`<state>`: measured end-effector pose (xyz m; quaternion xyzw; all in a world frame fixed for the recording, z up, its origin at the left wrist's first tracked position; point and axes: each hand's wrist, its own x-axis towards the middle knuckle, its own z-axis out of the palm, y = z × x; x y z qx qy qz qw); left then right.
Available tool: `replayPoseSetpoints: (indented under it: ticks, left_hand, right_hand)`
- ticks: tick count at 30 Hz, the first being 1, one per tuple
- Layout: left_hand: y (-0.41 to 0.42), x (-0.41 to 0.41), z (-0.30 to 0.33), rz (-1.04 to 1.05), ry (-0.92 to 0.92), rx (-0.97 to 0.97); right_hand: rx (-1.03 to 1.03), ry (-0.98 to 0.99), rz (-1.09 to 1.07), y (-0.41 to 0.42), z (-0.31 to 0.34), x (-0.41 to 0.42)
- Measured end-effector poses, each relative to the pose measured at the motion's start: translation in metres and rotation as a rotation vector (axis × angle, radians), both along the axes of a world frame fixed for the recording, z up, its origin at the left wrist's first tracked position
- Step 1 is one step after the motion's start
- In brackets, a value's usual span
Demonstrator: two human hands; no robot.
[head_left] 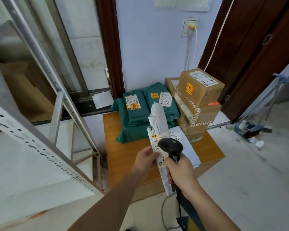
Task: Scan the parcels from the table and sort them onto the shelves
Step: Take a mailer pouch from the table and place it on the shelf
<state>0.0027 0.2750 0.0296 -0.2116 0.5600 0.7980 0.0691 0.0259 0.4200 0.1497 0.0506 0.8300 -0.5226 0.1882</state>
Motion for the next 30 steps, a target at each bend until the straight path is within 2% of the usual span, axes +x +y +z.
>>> replayPoseSetpoints:
  ticks: [7,12,17,21,30]
  left_hand:
    - [0.0,0.025,0.024,0.187,-0.038,0.148]
    - [0.023,0.055,0.038,0.329,0.028,0.291]
    - [0.054,0.09,0.036,0.419,0.001,0.109]
    - [0.061,0.126,0.033,0.463,-0.008,0.063]
    - [0.002,0.247,0.042,0.7,-0.016,-0.01]
  right_hand:
    - [0.003,0.066,0.196,0.015,0.006,0.013]
    - [0.003,0.139,0.335,0.039,0.005,0.031]
    - [-0.011,0.117,0.453,0.064,0.005,0.052]
    - [-0.061,0.064,0.553,0.07,0.006,0.069]
    - [-0.077,0.031,0.849,0.004,0.008,0.136]
